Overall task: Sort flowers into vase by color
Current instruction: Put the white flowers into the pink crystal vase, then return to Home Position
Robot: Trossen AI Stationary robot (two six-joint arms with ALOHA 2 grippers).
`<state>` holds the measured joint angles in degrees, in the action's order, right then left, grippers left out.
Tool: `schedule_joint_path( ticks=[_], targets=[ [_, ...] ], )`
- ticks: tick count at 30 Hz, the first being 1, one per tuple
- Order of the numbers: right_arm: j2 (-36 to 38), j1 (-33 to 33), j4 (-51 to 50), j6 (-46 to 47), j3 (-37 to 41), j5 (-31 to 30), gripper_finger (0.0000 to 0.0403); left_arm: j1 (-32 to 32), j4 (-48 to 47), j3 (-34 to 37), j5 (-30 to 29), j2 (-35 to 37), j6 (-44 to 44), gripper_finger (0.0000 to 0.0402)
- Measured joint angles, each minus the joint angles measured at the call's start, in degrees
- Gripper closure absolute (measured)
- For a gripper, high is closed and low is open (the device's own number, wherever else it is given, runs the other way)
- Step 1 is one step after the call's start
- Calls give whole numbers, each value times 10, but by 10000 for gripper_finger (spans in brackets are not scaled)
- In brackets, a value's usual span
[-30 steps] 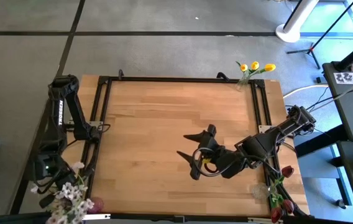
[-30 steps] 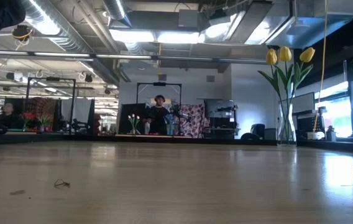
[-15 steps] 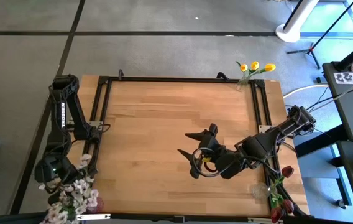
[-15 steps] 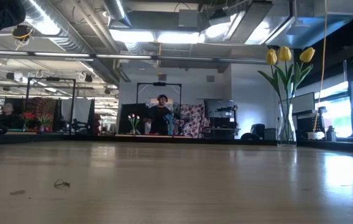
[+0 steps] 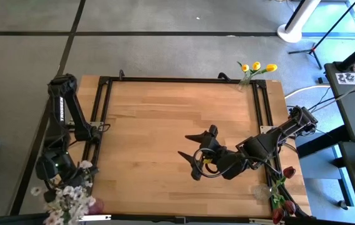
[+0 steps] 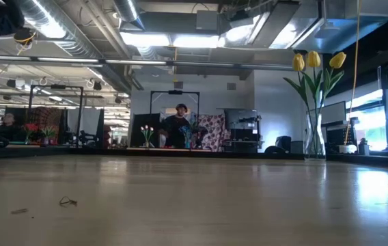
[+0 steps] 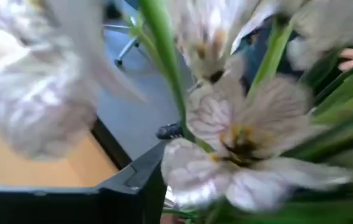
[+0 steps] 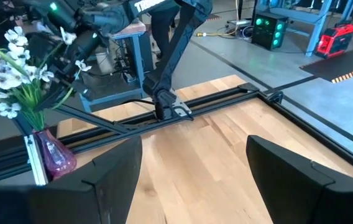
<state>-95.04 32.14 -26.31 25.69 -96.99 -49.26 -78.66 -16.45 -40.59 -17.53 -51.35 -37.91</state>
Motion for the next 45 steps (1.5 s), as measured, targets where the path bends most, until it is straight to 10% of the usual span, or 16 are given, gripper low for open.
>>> schedule_joint_path(
  ticks=[34, 45],
  targets=[
    [0, 0, 13, -5, 0, 9, 114, 77, -198, -223, 39, 71, 31, 216],
    [0, -61, 14, 5, 11, 72, 114, 157, -200, -210, -81, 156, 113, 234]
  ],
)
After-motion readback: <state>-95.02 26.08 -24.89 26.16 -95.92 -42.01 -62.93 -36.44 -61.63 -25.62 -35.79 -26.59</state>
